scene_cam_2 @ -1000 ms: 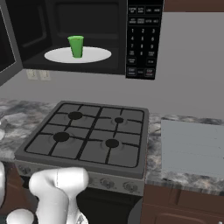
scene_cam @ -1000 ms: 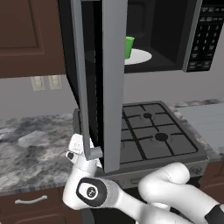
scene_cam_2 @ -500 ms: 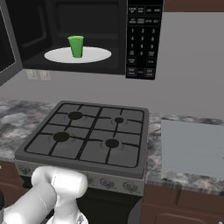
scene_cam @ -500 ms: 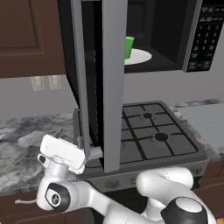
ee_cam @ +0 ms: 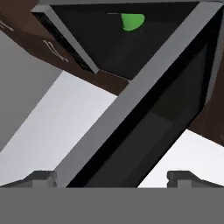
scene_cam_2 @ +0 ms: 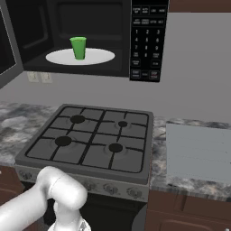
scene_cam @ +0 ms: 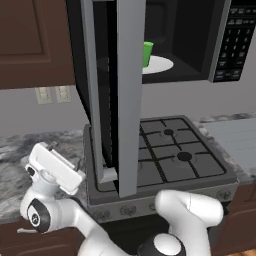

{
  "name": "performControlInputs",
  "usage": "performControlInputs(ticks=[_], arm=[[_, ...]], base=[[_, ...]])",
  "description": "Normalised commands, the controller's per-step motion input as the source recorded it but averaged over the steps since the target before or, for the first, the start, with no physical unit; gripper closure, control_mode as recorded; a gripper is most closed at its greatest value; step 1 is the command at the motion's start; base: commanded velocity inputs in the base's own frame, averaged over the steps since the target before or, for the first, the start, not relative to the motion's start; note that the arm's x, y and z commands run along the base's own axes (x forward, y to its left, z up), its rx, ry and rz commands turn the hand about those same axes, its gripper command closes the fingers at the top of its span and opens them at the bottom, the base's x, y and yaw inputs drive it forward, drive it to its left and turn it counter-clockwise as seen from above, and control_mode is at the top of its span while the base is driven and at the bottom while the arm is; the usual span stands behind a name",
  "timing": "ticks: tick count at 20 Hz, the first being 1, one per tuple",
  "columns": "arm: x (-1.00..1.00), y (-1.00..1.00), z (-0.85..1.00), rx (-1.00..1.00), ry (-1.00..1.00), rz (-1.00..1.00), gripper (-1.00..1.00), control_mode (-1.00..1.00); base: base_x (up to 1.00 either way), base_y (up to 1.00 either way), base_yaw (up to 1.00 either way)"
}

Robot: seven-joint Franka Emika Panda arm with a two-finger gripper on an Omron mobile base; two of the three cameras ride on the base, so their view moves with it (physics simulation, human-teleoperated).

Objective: Place the microwavable item in the microwave. Then, close the microwave door and press the start button.

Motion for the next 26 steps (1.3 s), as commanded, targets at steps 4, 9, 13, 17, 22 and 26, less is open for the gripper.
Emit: performControlInputs(ticks=[4, 9, 13, 17, 22, 26], arm=[[-0.03, -0.51, 0.38, 0.31, -0.4, 0.04, -1.0, -1.0], [0.0, -0.63, 0.61, 0.36, -0.35, 0.07, -1.0, -1.0], [-0.01, -0.73, 0.46, 0.37, -0.3, 0.19, -1.0, -1.0], [0.0, -0.98, 0.17, 0.39, -0.21, 0.27, -1.0, -1.0], [0.01, -1.0, 0.03, 0.33, -0.22, 0.32, -1.0, -1.0], [0.04, -1.0, 0.0, 0.3, -0.2, 0.37, -1.0, -1.0]], base=[[0.0, 0.0, 0.0], [0.0, 0.0, 0.0], [0.0, 0.0, 0.0], [0.0, 0.0, 0.0], [0.0, 0.0, 0.0], [0.0, 0.0, 0.0]])
